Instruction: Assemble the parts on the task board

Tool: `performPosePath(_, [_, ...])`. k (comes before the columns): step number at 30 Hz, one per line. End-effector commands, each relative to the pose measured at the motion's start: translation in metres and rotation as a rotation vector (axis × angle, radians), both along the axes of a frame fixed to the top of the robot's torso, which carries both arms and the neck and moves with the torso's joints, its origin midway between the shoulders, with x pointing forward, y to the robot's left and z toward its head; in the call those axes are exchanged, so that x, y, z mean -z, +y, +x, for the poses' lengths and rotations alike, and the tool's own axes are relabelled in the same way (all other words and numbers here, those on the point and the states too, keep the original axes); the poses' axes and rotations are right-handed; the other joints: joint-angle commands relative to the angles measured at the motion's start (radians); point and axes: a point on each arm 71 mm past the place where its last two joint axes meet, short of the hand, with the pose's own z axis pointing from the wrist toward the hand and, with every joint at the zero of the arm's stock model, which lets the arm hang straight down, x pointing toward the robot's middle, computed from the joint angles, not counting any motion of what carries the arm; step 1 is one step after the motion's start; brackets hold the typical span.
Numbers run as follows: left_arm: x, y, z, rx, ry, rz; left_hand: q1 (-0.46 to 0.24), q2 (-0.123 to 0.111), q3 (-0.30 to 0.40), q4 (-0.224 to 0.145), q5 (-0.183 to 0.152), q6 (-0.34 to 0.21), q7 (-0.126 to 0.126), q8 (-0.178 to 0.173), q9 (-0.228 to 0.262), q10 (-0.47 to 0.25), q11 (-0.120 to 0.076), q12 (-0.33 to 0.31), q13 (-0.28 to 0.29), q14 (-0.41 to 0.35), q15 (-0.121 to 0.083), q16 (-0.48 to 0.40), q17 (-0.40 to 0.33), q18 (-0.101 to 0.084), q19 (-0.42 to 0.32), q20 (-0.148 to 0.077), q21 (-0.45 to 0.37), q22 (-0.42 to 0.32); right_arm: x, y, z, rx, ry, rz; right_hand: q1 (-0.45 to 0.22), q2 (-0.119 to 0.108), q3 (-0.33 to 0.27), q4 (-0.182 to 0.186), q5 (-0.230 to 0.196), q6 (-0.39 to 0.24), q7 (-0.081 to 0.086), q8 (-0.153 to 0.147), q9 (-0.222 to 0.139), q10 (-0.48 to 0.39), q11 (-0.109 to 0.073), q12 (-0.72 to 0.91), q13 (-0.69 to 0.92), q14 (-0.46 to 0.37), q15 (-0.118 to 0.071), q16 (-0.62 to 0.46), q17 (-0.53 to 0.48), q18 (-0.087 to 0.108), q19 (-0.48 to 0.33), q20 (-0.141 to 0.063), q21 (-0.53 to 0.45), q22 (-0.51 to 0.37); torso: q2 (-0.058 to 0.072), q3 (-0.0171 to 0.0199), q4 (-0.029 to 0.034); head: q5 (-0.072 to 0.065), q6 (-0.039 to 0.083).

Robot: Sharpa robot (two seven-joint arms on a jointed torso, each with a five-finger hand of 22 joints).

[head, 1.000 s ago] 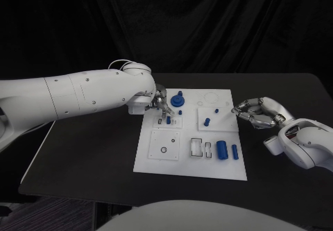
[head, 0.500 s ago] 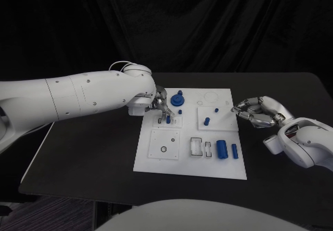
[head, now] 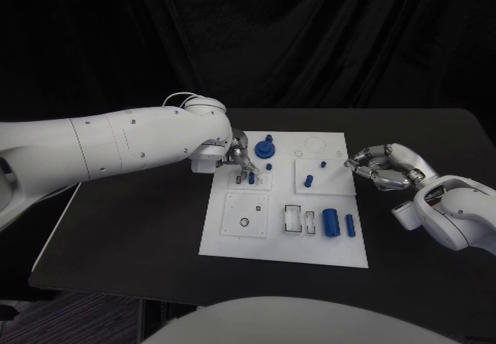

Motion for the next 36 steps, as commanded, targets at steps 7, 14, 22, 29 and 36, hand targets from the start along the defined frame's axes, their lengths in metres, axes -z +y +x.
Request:
performPosePath(7, [0.0039,-0.0055,-0.0022,0.026,-0.001,-0.050,0.006,-0.001,0.026,-0.014,0.073,-0.009,0.000,0.000,-0.030,0.107,0.007,0.004,0.263,0.104,0.010,0.003,0.263,-0.001,-0.005,0.007,-0.012,0.073,0.0008,-0.0003,0.0001,0.012,0.004,-0.005,0.007,-0.006,0.006,-0.002,0.005,-0.006,0.000,0.006,0.000,0.104,0.000,0.003,0.263,0.105,-0.004,0.003,0.263,-0.010,0.015,-0.003,-0.002,0.205,0.001,0.0006,0.0001,0.001,0.000])
performPosePath(14, [0.0075,-0.0065,-0.0029,0.027,-0.005,-0.070,0.013,-0.007,0.042,-0.029,0.103,-0.012,0.000,0.001,-0.042,0.107,0.006,0.004,0.263,0.104,0.010,0.003,0.263,0.001,-0.008,0.007,-0.020,0.069,0.0009,0.0002,0.0003,0.010,0.004,-0.008,0.007,-0.006,0.006,-0.002,0.005,-0.006,0.000,0.006,0.000,0.104,0.000,0.003,0.263,0.105,-0.004,0.003,0.263,-0.010,0.015,-0.003,-0.002,0.205,0.001,0.0002,0.0001,0.001,0.000])
performPosePath(22, [0.0090,-0.0060,-0.0032,0.026,-0.006,-0.077,0.024,-0.017,0.078,-0.058,0.152,-0.016,0.000,0.003,-0.055,0.107,0.006,0.004,0.263,0.104,0.010,0.003,0.263,0.002,-0.012,0.008,-0.027,0.067,0.0011,0.0003,0.0005,0.009,0.005,-0.009,0.007,-0.006,0.006,-0.002,0.005,-0.006,0.000,0.006,0.000,0.104,0.000,0.003,0.263,0.105,-0.004,0.003,0.263,-0.010,0.015,-0.003,-0.002,0.205,0.001,0.0003,0.0004,0.003,0.000])
performPosePath(29, [0.0101,-0.0050,-0.0037,0.025,0.003,-0.066,0.022,-0.040,0.155,-0.102,0.221,-0.012,-0.004,0.008,-0.063,0.107,0.003,0.004,0.263,0.104,0.007,0.003,0.263,0.004,-0.014,0.005,-0.034,0.068,0.0014,0.0011,0.0009,0.008,0.006,-0.010,0.008,-0.006,0.008,-0.004,0.006,-0.007,0.000,0.007,0.000,0.104,0.000,0.003,0.263,0.105,-0.004,0.003,0.263,-0.010,0.014,-0.003,-0.003,0.204,0.001,0.0002,-0.0001,0.006,0.000])
performPosePath(36, [0.0107,-0.0034,-0.0044,0.021,0.007,-0.058,-0.014,-0.084,0.303,-0.175,0.298,-0.008,-0.005,0.015,-0.063,0.107,0.001,0.004,0.263,0.104,0.004,0.003,0.263,0.003,-0.012,0.002,-0.037,0.072,0.0017,0.0011,0.0011,0.008,0.008,-0.011,0.008,-0.006,0.009,-0.004,0.006,-0.007,0.000,0.007,0.000,0.104,0.000,0.003,0.263,0.105,-0.004,0.003,0.263,-0.009,0.012,-0.003,-0.007,0.203,0.001,0.0006,0.0008,0.005,0.000])
